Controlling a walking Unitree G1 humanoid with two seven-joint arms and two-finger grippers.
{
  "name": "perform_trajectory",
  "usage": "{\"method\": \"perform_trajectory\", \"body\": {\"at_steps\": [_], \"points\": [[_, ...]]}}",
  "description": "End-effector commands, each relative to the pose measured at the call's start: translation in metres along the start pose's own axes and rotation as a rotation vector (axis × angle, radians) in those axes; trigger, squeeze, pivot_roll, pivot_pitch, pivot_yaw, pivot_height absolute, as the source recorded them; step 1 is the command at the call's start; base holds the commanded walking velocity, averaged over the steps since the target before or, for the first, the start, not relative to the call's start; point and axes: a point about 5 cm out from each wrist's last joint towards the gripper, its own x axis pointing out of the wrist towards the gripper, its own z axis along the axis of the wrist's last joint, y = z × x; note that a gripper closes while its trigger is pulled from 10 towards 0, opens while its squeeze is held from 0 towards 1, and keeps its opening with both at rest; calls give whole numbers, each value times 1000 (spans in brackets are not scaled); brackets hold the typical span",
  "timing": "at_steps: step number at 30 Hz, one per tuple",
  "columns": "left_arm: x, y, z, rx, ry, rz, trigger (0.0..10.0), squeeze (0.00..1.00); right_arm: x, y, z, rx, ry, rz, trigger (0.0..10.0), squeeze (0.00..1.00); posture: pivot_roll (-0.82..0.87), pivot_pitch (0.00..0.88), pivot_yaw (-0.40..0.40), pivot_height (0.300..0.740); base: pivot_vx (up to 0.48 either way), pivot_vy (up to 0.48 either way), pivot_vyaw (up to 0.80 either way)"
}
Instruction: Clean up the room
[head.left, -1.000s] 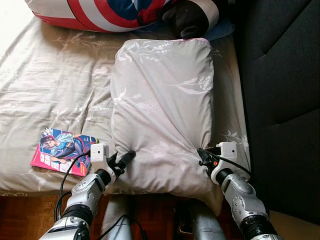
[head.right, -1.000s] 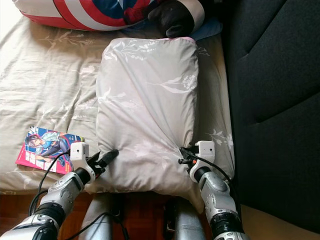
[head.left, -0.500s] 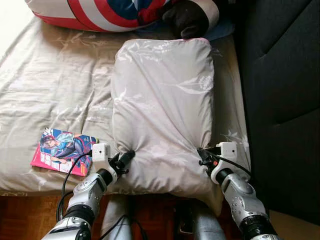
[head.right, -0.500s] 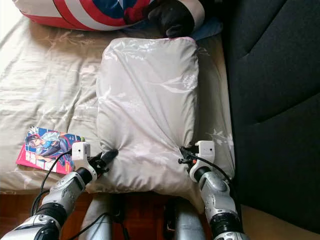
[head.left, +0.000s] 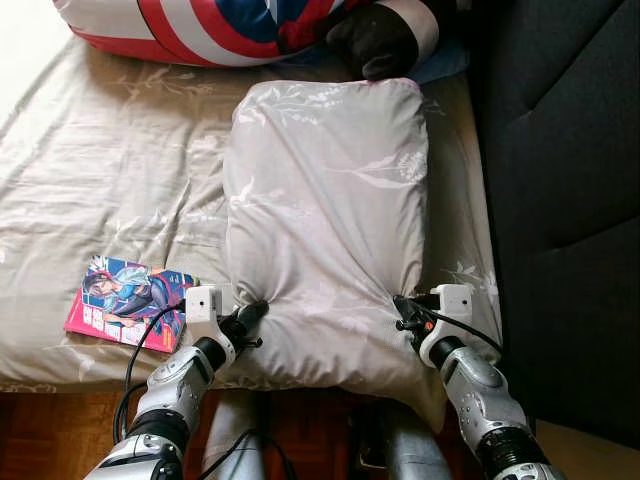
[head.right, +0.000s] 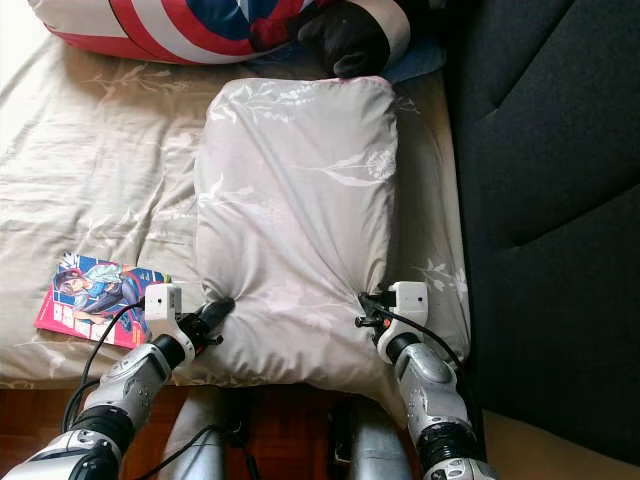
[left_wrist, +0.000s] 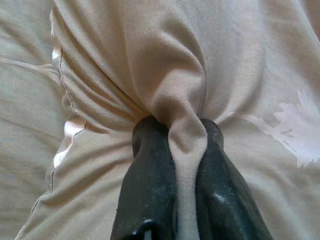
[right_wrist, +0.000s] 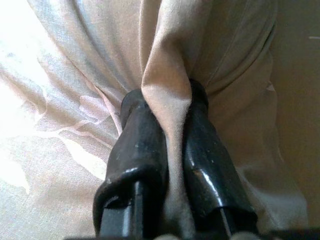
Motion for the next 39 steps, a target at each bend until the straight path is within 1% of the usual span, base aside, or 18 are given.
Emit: {"method": "perform_trajectory", "body": {"at_steps": [1, 4, 14, 15, 16, 17, 18, 19, 20, 22, 24, 27, 29, 31, 32, 34, 37, 39], "points": [[0, -18, -34, -69, 113, -76, 0, 0, -8, 15, -50, 67, 182, 41, 0, 0, -23, 470, -49, 657, 0, 0, 0], [2, -18, -30, -68, 94, -77, 0, 0, -5, 19, -45, 54, 152, 65, 0, 0, -22, 459, -44, 657, 0, 0, 0], [8, -24, -22, -55, 59, -101, 0, 0, -2, 21, -42, 21, 137, 74, 0, 0, -18, 424, -30, 657, 0, 0, 0], [8, -24, -21, -41, 62, -106, 0, 0, -1, 21, -42, 7, 133, 64, 3490, 0, -17, 419, -29, 657, 0, 0, 0], [8, -24, -21, -41, 62, -106, 0, 0, -1, 21, -42, 7, 133, 64, 3490, 0, -17, 419, -29, 657, 0, 0, 0], [9, -26, -20, 18, 61, -101, 5137, 0, -1, 18, -40, 9, 121, 42, 10000, 0, -17, 416, -29, 657, 0, 0, 0], [10, -28, -18, 19, 47, -104, 10000, 0, -1, 17, -38, 16, 107, 30, 10000, 0, -18, 402, -27, 657, 0, 0, 0], [10, -28, -18, 19, 47, -104, 10000, 0, -1, 17, -38, 16, 107, 30, 10000, 0, -18, 402, -27, 657, 0, 0, 0], [12, -29, -14, 12, 18, -98, 10000, 0, 0, 15, -34, 20, 83, 16, 10000, 0, -14, 392, -23, 657, 0, 0, 0], [12, -28, -9, 43, -15, -58, 10000, 0, 0, 13, -28, 21, 37, 1, 10000, 0, -7, 384, -21, 657, 0, 0, 0], [11, -27, -8, 72, -28, -41, 10000, 0, 0, 12, -27, 17, 34, -9, 10000, 0, -7, 384, -21, 657, 0, 0, 0], [11, -25, -3, 47, -86, 2, 10000, 0, -1, 10, -25, 42, 2, -26, 10000, 0, -6, 368, -22, 657, 0, 0, 0], [10, -24, -1, 64, -95, 16, 10000, 0, -2, 8, -23, 41, -21, -33, 10000, 0, -4, 357, -21, 657, 0, 0, 0], [8, -21, 3, 54, -121, 48, 10000, 0, -5, 4, -21, 60, -59, -50, 10000, 0, -4, 338, -18, 672, 0, 0, 0], [8, -21, 3, 54, -121, 48, 10000, 0, -5, 4, -21, 60, -59, -50, 10000, 0, -4, 338, -18, 672, 0, 0, 0], [5, -18, 5, 51, -146, 80, 10000, 0, -6, 2, -21, 60, -60, -64, 10000, 0, -4, 318, -16, 692, 0, 0, 0], [4, -15, 6, 115, -142, 108, 10000, 0, -6, 1, -22, 67, -57, -76, 10000, 0, -3, 305, -18, 712, 0, 0, 0], [4, -14, 9, 120, -152, 120, 10000, 0, -5, 0, -23, 69, -48, -85, 10000, 0, 1, 287, -19, 722, 0, 0, 0]]}}
